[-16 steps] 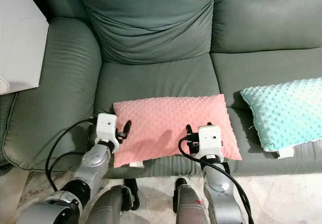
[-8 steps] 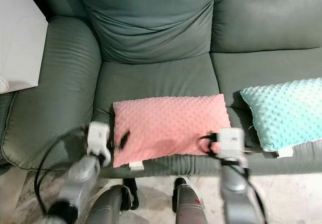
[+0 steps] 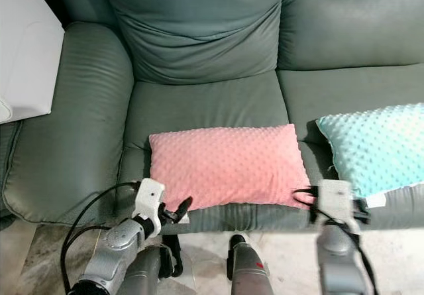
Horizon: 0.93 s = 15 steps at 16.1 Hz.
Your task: Move the pillow to the sofa
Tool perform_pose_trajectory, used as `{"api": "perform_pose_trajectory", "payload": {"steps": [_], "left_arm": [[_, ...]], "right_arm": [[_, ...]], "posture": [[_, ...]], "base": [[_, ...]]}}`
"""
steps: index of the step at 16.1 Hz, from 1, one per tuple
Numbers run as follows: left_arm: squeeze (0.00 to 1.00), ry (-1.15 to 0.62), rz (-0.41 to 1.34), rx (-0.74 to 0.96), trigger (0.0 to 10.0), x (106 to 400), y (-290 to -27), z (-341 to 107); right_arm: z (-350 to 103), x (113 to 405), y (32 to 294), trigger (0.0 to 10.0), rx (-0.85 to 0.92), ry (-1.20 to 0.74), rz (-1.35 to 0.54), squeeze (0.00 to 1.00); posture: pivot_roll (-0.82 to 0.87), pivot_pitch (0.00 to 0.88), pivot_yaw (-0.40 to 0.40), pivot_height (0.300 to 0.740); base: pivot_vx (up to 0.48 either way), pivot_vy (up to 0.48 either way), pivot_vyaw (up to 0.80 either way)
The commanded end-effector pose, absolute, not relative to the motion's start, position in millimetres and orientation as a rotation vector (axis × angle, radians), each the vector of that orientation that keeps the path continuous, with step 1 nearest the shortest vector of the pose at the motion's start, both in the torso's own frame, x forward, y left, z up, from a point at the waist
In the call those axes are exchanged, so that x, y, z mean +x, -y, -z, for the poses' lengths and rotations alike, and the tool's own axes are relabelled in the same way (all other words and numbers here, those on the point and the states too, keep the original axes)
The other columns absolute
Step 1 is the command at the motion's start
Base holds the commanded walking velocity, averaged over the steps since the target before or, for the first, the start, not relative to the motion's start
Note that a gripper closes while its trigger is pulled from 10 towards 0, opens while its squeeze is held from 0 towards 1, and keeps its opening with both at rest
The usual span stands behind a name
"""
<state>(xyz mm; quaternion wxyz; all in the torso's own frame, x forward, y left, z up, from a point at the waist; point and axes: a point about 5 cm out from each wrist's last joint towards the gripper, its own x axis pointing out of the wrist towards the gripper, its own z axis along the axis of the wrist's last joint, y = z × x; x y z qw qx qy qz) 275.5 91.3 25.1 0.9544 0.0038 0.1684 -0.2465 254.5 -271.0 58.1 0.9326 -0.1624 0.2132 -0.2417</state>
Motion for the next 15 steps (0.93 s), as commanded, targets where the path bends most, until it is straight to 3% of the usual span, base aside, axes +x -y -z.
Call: {"api": "perform_pose_trajectory", "payload": {"steps": [1,7,8,9,11,15], "left_arm": [[0.0,-0.389,0.506,0.011,10.0,267.7,-93.5,-17.0],[0.0,-0.427,0.515,0.046,10.0,271.7,-92.2,-17.9],[0.0,-0.428,0.515,0.047,10.0,273.3,-91.3,-18.6],[0.0,-0.43,0.514,0.048,10.0,274.9,-90.6,-19.1],[0.0,-0.433,0.514,0.051,10.0,277.1,-88.7,-20.5],[0.0,-0.433,0.418,0.031,10.0,287.2,-93.1,-24.1]], "right_arm": [[-45.9,245.7,276.4,10.0,-0.311,-0.482,0.511,1.0],[-34.0,257.0,283.6,10.0,-0.344,-0.501,0.478,1.0],[-32.9,261.0,283.1,10.0,-0.336,-0.49,0.458,0.87],[-31.4,264.5,282.8,10.0,-0.34,-0.486,0.446,0.53],[-32.1,272.3,284.3,10.0,-0.355,-0.474,0.439,0.0],[-38.1,288.5,282.4,10.0,-0.322,-0.437,0.423,0.0]], "posture": [[-0.09,0.421,0.074,0.74],[-0.06,0.442,0.087,0.74],[-0.05,0.445,0.091,0.74],[-0.05,0.451,0.092,0.74],[-0.03,0.457,0.095,0.74],[0.0,0.466,0.103,0.74]], "base": [[0.0,0.0,0.0],[0.0,0.0,0.0],[0.0,0.0,0.0],[0.0,0.0,0.0],[0.0,0.0,0.0],[0.0,0.0,0.0]]}}
